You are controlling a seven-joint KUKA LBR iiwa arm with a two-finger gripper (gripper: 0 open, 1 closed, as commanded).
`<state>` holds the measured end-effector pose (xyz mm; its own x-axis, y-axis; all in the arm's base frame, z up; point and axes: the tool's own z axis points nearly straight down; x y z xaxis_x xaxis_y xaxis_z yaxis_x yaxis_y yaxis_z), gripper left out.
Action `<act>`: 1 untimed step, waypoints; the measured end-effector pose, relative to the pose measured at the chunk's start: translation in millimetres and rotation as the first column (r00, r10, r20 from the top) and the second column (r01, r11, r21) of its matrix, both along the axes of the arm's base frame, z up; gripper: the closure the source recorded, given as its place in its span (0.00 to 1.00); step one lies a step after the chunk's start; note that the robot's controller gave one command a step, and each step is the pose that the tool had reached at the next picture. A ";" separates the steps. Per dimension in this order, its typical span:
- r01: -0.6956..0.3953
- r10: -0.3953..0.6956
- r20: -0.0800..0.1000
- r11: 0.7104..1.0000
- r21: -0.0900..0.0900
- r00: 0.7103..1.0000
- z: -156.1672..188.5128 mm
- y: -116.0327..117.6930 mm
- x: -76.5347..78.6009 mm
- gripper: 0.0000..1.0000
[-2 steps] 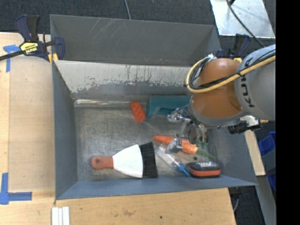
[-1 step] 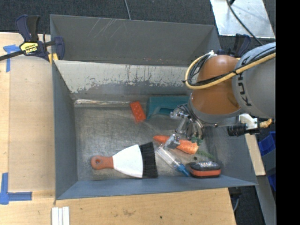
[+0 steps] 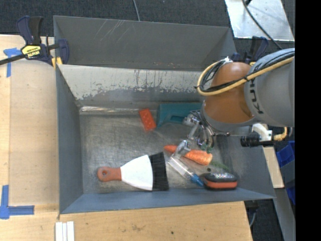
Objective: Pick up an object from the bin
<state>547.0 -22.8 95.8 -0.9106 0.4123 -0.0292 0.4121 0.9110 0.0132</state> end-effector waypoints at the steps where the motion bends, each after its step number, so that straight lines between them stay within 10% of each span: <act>1: -0.005 0.005 -0.009 1.000 -0.007 1.000 -23.4 2.8 -2.6 1.00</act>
Offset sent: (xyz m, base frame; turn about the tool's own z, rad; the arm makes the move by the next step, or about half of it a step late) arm 0.0000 0.0000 0.0000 0.0000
